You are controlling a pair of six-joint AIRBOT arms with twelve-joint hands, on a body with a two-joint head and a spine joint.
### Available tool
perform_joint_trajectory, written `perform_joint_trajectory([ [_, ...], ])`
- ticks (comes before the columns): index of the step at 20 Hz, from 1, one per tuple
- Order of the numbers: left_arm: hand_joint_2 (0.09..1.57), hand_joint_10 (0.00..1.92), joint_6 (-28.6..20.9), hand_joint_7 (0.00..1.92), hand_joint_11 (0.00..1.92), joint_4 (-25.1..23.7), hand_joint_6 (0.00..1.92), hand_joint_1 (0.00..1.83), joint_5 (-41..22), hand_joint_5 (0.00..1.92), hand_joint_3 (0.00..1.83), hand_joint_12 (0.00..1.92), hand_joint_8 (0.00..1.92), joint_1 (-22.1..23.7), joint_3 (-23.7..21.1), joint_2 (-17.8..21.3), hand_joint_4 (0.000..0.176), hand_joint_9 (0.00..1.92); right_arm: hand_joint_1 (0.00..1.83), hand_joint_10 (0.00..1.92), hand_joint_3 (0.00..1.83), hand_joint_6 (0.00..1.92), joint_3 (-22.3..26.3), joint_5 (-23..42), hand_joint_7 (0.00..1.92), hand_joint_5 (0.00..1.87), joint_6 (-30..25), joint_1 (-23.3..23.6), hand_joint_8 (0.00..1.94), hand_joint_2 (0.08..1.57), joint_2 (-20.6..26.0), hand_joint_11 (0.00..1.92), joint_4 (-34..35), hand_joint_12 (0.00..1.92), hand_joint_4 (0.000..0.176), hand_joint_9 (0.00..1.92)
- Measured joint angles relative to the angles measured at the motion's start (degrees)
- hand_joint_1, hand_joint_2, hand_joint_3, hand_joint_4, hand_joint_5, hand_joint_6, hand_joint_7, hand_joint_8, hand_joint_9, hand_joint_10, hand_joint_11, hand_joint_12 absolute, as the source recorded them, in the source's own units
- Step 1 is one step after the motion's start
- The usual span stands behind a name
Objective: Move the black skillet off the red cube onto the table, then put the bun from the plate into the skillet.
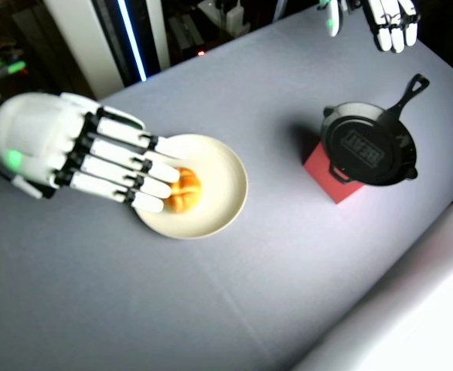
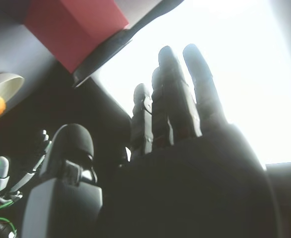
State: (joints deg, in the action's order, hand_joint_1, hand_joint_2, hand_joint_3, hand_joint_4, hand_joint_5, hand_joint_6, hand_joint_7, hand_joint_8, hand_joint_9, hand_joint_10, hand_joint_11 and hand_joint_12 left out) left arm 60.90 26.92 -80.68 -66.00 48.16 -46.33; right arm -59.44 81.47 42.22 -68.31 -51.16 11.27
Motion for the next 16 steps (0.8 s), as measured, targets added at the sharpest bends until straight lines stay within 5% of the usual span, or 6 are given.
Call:
perform_joint_trajectory([
  [5,0.99,0.0,-0.1,0.2,0.0,0.1,0.0,0.69,0.4,0.28,0.0,0.39,0.0,0.9,1.0,0.0,0.106,0.13,0.68,0.0,0.0,0.0,0.0,-0.2,0.35,0.4,0.0,0.0,0.0,1.22,0.0,0.27,-0.1,0.3,0.082,0.33],
  [9,1.0,0.01,0.7,0.22,0.0,0.3,0.0,0.79,1.0,0.26,0.0,0.26,0.0,4.2,3.1,0.2,0.078,0.14,0.67,0.0,0.0,0.0,-0.1,-0.6,0.35,0.39,0.0,0.0,0.0,1.24,0.0,0.27,-0.2,0.28,0.081,0.33],
  [11,0.96,0.01,1.9,0.29,0.0,0.3,0.0,0.76,4.6,0.31,0.0,0.39,0.0,7.8,5.0,-0.4,0.111,0.23,0.68,0.0,0.0,0.0,-0.2,-0.8,0.36,0.4,0.0,0.0,0.0,1.25,0.0,0.28,0.0,0.27,0.093,0.34],
  [13,0.97,0.01,2.5,0.35,0.0,0.3,0.0,0.73,7.8,0.33,0.0,0.59,0.01,12.9,8.4,-1.8,0.159,0.31,0.68,0.0,0.0,0.0,-0.2,-0.7,0.39,0.4,0.0,0.0,0.0,1.25,0.0,0.31,-0.4,0.24,0.068,0.38],
  [14,0.97,0.01,3.3,0.37,0.0,0.6,0.0,0.75,10.4,0.35,0.0,0.66,0.01,15.7,10.8,-3.0,0.156,0.35,0.69,0.0,0.0,0.0,-0.2,-0.8,0.39,0.4,0.0,0.0,0.0,1.25,0.0,0.32,-0.6,0.24,0.068,0.38],
  [16,0.98,0.02,5.8,0.41,0.0,2.4,0.01,0.81,16.0,0.4,0.0,0.8,0.01,20.1,14.2,-5.2,0.091,0.44,0.67,0.0,0.0,0.0,-0.3,-0.9,0.4,0.4,0.0,0.0,0.0,1.25,0.0,0.34,-0.4,0.24,0.076,0.39],
])
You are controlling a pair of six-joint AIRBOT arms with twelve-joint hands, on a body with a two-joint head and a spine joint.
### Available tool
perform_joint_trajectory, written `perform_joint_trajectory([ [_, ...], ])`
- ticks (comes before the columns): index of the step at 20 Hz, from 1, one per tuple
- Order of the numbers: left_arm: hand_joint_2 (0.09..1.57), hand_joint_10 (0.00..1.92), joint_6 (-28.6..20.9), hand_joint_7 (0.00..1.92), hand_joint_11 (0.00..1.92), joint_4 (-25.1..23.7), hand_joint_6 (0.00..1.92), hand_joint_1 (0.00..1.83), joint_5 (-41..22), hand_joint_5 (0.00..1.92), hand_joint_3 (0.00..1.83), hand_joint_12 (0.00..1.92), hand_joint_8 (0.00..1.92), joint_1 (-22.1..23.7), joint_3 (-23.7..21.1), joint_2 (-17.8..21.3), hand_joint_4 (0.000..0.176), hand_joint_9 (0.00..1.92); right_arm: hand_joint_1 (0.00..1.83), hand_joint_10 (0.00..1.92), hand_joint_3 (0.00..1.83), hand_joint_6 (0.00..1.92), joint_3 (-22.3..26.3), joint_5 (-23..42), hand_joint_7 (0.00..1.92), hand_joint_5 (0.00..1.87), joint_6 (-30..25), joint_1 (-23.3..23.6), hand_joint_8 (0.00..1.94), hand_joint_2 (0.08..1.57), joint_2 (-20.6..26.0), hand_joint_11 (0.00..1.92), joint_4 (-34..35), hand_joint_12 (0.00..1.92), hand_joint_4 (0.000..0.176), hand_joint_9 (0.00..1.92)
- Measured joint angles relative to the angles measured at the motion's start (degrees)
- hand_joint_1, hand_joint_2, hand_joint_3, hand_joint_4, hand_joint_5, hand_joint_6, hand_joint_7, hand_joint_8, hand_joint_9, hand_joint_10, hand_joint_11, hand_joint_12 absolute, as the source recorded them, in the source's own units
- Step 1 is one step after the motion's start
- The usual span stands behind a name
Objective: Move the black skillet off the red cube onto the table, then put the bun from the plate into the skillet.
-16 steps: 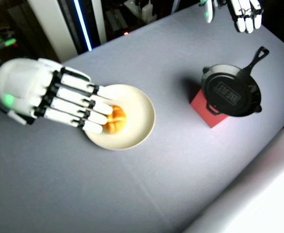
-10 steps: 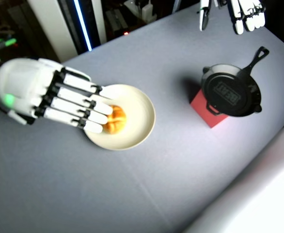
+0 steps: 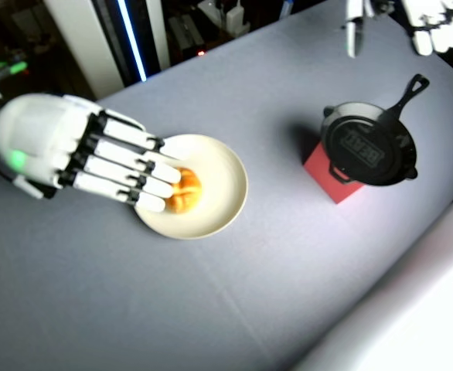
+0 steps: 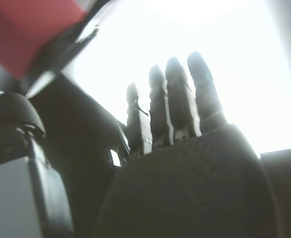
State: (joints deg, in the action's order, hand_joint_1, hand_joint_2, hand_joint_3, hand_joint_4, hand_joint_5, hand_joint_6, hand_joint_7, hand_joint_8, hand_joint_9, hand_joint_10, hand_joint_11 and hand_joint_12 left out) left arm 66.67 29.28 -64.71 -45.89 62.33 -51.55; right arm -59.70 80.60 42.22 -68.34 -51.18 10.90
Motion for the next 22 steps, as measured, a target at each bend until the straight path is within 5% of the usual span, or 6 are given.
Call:
perform_joint_trajectory([
  [9,1.0,0.0,8.2,0.51,0.02,3.5,0.0,0.82,23.0,0.44,0.0,1.01,0.0,11.2,10.6,-7.5,0.093,0.54,0.73,0.0,0.0,0.0,-0.6,-0.9,0.39,0.41,0.0,0.0,0.0,1.26,-0.2,0.29,-0.9,0.2,0.05,0.37],
  [13,1.09,0.01,9.0,0.81,0.4,5.9,0.0,0.98,26.4,0.76,0.0,0.56,0.0,11.9,14.3,-9.8,0.0,0.8,0.72,0.0,0.0,0.0,-0.8,-0.9,0.41,0.41,0.0,0.0,0.0,1.26,-0.4,0.31,-1.0,0.18,0.071,0.38],
  [14,1.13,0.01,9.0,0.94,0.53,6.1,0.83,1.05,26.8,0.9,0.01,0.6,0.01,12.2,14.8,-10.2,0.0,0.89,0.69,0.01,0.0,0.0,-0.9,-0.9,0.42,0.41,-0.1,0.0,0.01,1.27,-0.5,0.34,-1.1,0.19,0.069,0.41],
  [15,1.13,0.08,9.0,0.94,0.81,6.2,0.92,1.2,28.2,0.98,0.0,0.98,1.06,12.8,15.7,-11.2,0.024,1.15,0.68,0.01,0.0,0.0,-0.9,-1.2,0.42,0.42,-0.1,0.0,0.0,1.27,-0.6,0.34,-1.2,0.18,0.038,0.41],
  [17,1.12,0.11,8.9,0.96,0.87,6.1,0.9,1.21,29.1,0.98,0.0,1.06,1.1,13.1,16.4,-12.0,0.007,1.21,0.69,0.01,0.0,0.0,-1.0,-1.2,0.42,0.42,-0.2,0.0,0.0,1.27,-0.6,0.35,-1.2,0.18,0.036,0.41],
  [22,1.29,1.91,8.8,1.22,1.45,6.7,1.91,1.09,29.3,1.11,0.01,1.92,1.91,14.1,17.1,-12.6,0.0,1.41,0.62,0.0,0.0,0.0,-1.0,-1.2,0.43,0.42,-0.2,0.0,0.0,1.29,-0.7,0.35,-1.4,0.16,0.034,0.42],
])
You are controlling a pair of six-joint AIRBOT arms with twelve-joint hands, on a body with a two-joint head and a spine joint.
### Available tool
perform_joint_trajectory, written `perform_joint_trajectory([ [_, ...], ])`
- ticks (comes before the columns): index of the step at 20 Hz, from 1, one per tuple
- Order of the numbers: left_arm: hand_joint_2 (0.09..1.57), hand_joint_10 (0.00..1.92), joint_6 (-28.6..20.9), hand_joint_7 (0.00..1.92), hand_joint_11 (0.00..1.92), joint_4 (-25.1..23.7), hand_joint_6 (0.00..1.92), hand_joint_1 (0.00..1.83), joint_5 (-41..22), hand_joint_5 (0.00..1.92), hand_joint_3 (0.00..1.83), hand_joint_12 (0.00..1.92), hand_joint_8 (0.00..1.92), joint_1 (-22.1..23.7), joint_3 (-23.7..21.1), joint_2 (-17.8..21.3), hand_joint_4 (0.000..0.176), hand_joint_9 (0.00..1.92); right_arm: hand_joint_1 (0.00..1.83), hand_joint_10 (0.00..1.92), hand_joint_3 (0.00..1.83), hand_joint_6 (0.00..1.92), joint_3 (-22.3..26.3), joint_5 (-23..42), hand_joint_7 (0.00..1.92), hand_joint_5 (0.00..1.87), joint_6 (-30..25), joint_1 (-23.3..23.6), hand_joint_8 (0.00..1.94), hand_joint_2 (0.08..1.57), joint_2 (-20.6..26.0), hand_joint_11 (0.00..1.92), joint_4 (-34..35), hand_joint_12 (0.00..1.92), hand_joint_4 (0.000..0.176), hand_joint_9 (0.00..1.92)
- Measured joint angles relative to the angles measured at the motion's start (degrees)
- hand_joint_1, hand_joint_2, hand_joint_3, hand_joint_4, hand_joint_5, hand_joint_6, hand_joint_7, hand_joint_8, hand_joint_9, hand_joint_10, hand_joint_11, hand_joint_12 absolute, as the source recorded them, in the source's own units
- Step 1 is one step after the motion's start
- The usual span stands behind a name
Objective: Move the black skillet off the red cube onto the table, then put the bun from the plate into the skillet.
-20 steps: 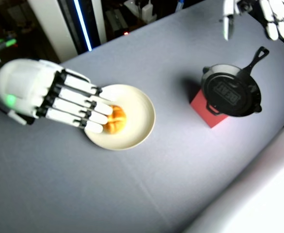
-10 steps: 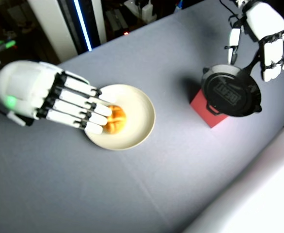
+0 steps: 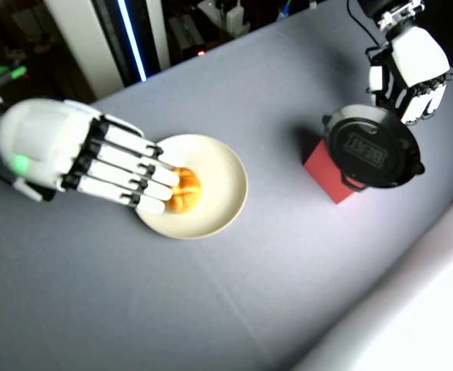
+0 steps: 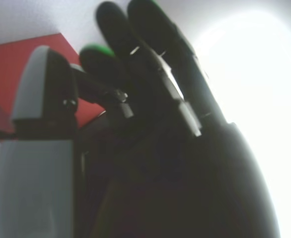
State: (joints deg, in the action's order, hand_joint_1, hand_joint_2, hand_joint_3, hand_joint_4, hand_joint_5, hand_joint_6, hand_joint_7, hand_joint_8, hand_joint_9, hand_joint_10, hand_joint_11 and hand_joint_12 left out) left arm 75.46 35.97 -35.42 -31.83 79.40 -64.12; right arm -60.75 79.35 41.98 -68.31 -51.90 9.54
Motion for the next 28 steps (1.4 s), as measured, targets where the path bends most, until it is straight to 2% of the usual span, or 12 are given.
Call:
perform_joint_trajectory([
  [2,1.32,1.92,-2.1,1.45,1.64,-1.0,1.92,1.37,-0.5,1.28,0.0,1.92,1.92,0.0,-0.1,0.0,0.0,1.6,0.61,0.01,0.0,0.0,0.0,-0.1,0.45,0.43,-0.2,0.0,0.01,1.29,-0.2,0.37,-0.1,0.16,0.025,0.43],
  [4,1.29,1.92,-4.1,1.51,1.68,-2.0,1.92,1.48,-2.9,1.29,0.0,1.92,1.92,-1.0,-1.6,0.1,0.0,1.66,0.57,0.01,0.0,0.0,0.0,-0.3,0.45,0.43,-0.3,0.0,0.01,1.29,-0.2,0.38,-0.1,0.15,0.033,0.44],
  [8,1.26,1.92,-14.0,1.43,1.63,-4.5,1.92,1.47,-10.1,1.27,0.0,1.92,1.92,-4.5,-4.0,1.5,0.0,1.6,0.57,0.01,0.0,0.0,0.0,-0.5,0.49,0.44,-0.5,0.0,0.01,1.3,-0.2,0.4,-0.1,0.15,0.02,0.46],
  [11,1.26,1.92,-17.2,1.36,1.58,-5.5,1.92,1.47,-18.1,1.2,0.0,1.92,1.92,-6.5,-6.5,3.2,0.0,1.53,0.54,0.0,0.0,0.0,0.0,-0.4,0.48,0.43,-0.6,0.0,0.0,1.31,-0.3,0.4,-0.2,0.14,0.047,0.46],
  [14,1.26,1.92,-20.8,1.28,1.54,-8.2,1.92,1.41,-26.0,1.13,0.0,1.92,1.92,-9.4,-10.7,4.6,0.0,1.47,0.54,0.01,0.0,0.0,0.0,-0.5,0.49,0.44,-0.7,0.0,0.0,1.31,-0.6,0.42,-0.2,0.14,0.045,0.48],
  [17,1.24,1.92,-22.1,1.34,1.59,-11.2,1.92,1.45,-31.6,1.23,0.0,1.92,1.92,-11.2,-13.8,5.4,0.0,1.53,0.58,0.0,0.0,0.0,0.0,-0.6,0.49,0.45,-0.8,0.0,0.0,1.31,-0.7,0.41,-0.2,0.14,0.042,0.47],
  [18,1.23,1.92,-23.0,1.36,1.63,-12.2,1.92,1.46,-33.9,1.22,0.0,1.92,1.92,-11.9,-14.6,5.9,0.0,1.56,0.55,0.0,0.0,0.0,0.0,-0.6,0.5,0.45,-0.9,0.0,0.0,1.31,-0.7,0.42,-0.2,0.14,0.055,0.48],
  [21,1.23,1.92,-23.5,1.46,1.62,-13.8,1.92,1.43,-38.9,1.29,0.0,1.92,1.92,-14.4,-17.4,7.8,0.0,1.59,0.54,0.01,0.0,0.0,0.0,-0.8,0.51,0.45,-0.9,0.0,0.0,1.31,-0.8,0.41,-0.2,0.14,0.044,0.47],
  [22,1.23,1.92,-23.6,1.49,1.63,-14.9,1.92,1.42,-40.3,1.32,0.0,1.92,1.92,-16.2,-18.9,8.4,0.0,1.61,0.54,0.01,0.0,0.0,0.0,-0.9,0.51,0.46,-1.0,0.0,0.01,1.3,-0.8,0.41,-0.2,0.14,0.05,0.48],
  [25,1.21,1.92,-24.2,1.44,1.58,-19.9,1.92,1.42,-41.7,1.29,0.0,1.92,1.92,-19.8,-22.8,10.3,0.0,1.57,0.54,0.01,0.0,0.0,0.0,-0.8,0.51,0.46,-1.2,0.0,0.0,1.31,-0.9,0.42,-0.1,0.15,0.037,0.49],
  [26,1.21,1.92,-24.3,1.46,1.61,-21.6,1.92,1.38,-41.9,1.28,0.0,1.92,1.92,-20.6,-23.7,10.9,0.0,1.59,0.54,0.01,0.0,0.0,0.0,-0.9,0.51,0.46,-1.2,0.0,0.0,1.31,-0.9,0.42,0.0,0.15,0.021,0.49],
  [28,1.21,1.92,-24.3,1.48,1.67,-23.7,1.92,1.36,-41.6,1.25,0.0,1.92,1.92,-22.1,-25.2,12.2,0.0,1.64,0.55,0.01,0.0,0.0,0.0,-0.9,0.52,0.46,-1.2,0.0,0.01,1.32,-0.9,0.43,0.0,0.16,0.013,0.5],
])
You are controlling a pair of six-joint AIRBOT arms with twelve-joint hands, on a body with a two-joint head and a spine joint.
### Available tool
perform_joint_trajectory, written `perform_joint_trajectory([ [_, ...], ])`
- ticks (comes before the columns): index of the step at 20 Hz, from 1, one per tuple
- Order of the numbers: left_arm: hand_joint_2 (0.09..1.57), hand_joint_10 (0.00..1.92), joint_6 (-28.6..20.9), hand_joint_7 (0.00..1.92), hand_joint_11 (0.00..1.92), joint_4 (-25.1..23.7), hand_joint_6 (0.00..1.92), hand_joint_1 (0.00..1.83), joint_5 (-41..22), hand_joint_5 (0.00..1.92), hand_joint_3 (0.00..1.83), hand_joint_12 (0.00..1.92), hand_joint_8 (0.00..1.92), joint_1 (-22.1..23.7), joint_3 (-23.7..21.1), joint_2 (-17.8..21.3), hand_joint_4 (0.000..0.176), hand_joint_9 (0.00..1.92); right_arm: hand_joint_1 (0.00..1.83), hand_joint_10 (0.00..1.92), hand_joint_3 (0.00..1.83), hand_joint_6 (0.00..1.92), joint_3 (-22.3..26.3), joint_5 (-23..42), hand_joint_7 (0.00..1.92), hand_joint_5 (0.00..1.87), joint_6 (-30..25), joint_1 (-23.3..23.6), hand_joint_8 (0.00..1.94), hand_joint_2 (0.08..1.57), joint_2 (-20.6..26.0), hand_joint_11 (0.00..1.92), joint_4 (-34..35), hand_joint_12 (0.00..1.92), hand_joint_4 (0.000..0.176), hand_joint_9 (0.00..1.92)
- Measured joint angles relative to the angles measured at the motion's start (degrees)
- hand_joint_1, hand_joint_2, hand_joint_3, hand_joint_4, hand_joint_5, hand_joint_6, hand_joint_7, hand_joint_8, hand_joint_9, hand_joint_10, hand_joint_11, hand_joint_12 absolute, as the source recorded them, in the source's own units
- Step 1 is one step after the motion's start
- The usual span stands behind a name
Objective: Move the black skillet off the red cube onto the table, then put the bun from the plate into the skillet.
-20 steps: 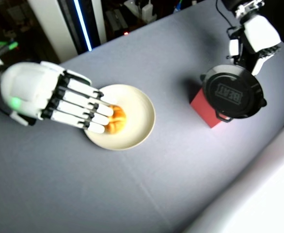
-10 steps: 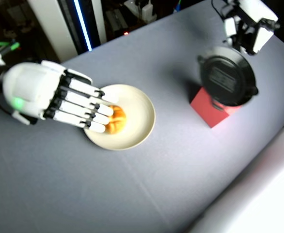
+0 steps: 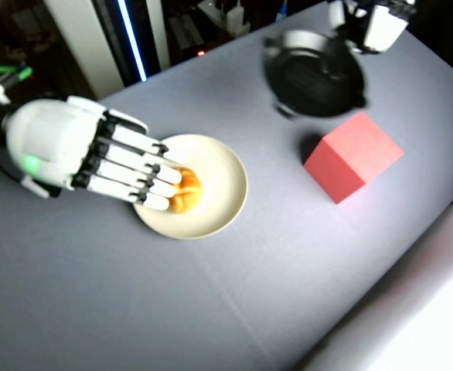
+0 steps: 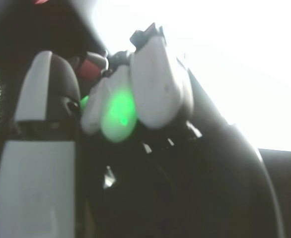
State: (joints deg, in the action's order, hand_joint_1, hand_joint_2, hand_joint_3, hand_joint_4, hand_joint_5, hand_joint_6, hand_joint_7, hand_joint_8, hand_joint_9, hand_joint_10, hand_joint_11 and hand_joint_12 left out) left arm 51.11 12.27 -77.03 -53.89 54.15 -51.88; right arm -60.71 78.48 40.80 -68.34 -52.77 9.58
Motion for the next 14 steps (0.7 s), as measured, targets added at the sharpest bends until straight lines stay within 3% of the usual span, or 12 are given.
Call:
perform_joint_trajectory([
  [4,1.26,1.92,0.5,1.5,1.69,-0.5,1.92,1.31,5.0,1.23,0.0,1.92,1.92,-1.5,-0.7,1.4,0.0,1.66,0.57,0.01,0.0,0.01,0.0,0.0,0.54,0.48,0.0,0.0,0.01,1.31,0.0,0.41,0.0,0.15,0.01,0.5],
  [5,1.23,1.92,0.8,1.51,1.7,-0.5,1.92,1.33,6.4,1.23,0.0,1.92,1.92,-1.7,-0.6,1.4,0.0,1.67,0.51,0.0,0.0,0.0,0.0,0.0,0.53,0.47,0.0,0.0,0.0,1.31,0.0,0.4,0.0,0.15,0.029,0.49],
  [6,1.22,1.92,1.7,1.49,1.72,-0.6,1.92,1.38,9.5,1.14,0.0,1.92,1.92,-1.7,-0.6,1.4,0.0,1.69,0.51,0.0,0.0,0.0,0.0,0.0,0.53,0.47,0.0,0.0,0.0,1.31,0.0,0.4,0.0,0.16,0.025,0.49],
  [7,1.24,1.92,2.9,1.52,1.7,-0.8,1.92,1.34,12.1,1.22,0.0,1.92,1.92,-1.7,-0.6,1.4,0.0,1.68,0.53,0.0,0.0,0.0,0.0,0.0,0.52,0.48,0.0,0.0,0.0,1.31,0.0,0.39,0.0,0.15,0.018,0.48],
  [9,1.24,1.92,4.6,1.46,1.66,-0.9,1.92,1.35,17.9,1.17,0.0,1.92,1.92,-1.6,-0.2,1.3,0.0,1.62,0.5,0.01,0.0,0.0,0.0,0.0,0.53,0.47,0.0,0.0,0.0,1.31,0.0,0.41,0.0,0.17,0.017,0.5],
  [10,1.22,1.92,5.7,1.42,1.65,-0.8,1.92,1.34,20.2,1.14,0.0,1.92,1.92,-1.3,0.3,0.9,0.0,1.6,0.51,0.01,0.0,0.0,0.0,0.0,0.53,0.47,0.0,0.0,0.0,1.31,0.0,0.41,0.0,0.17,0.008,0.5],
  [12,1.19,1.92,7.6,1.28,1.57,1.0,1.92,1.22,23.5,1.02,0.0,1.92,1.92,-0.7,1.0,0.1,0.0,1.5,0.54,0.01,0.0,0.0,0.0,0.0,0.53,0.47,-0.1,0.0,0.0,1.31,0.0,0.43,-0.1,0.18,0.013,0.52],
  [14,1.1,1.92,9.5,0.94,1.26,1.3,1.92,1.17,25.2,0.82,0.0,1.92,1.92,-0.6,1.1,0.1,0.0,1.14,0.57,0.0,0.0,0.0,0.0,-0.1,0.53,0.47,-0.1,0.0,0.0,1.3,0.0,0.42,0.1,0.18,0.008,0.51],
])
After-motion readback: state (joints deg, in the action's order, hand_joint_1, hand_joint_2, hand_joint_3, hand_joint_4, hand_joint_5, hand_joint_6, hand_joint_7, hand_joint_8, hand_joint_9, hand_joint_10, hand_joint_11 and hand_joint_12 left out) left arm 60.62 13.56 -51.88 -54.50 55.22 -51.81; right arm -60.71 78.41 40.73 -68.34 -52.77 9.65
